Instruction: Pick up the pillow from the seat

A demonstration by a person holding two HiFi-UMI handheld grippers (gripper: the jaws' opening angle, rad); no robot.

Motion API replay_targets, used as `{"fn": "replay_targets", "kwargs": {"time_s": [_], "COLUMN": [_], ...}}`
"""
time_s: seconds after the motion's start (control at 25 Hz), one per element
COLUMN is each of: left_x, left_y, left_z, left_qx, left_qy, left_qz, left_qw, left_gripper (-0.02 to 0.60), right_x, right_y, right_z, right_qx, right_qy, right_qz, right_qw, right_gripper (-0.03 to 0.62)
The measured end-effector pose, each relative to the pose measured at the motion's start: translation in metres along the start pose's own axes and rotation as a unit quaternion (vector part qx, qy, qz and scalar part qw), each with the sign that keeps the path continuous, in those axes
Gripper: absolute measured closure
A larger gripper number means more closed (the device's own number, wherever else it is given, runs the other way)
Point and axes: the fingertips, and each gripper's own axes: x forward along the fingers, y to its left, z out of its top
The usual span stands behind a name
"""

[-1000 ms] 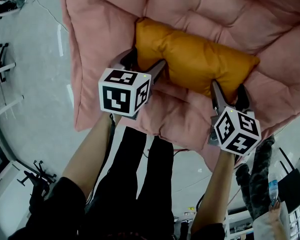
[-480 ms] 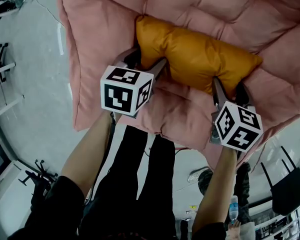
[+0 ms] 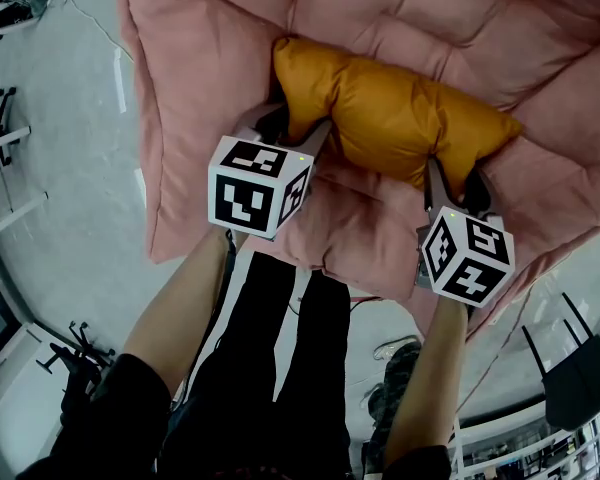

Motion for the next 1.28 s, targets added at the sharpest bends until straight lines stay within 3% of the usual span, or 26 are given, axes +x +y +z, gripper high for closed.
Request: {"fn": "replay_targets", "kwargs": {"time_s": [1.28], "left_x": [-0.04], "left_y": [-0.008], "left_z": [0.007], "left_qx": [0.018], "left_qy": [-0.047], "left_qz": [0.017], "left_qw": [0.9986], "left_gripper": [0.393], "right_x": [-0.04], "right_y": [0.012], "right_z": [0.006], "right_qx": [-0.012], "right_qy": [-0.054], "right_qz": [-0.016], "right_qw": [0.998], "right_gripper": [0.345]}}
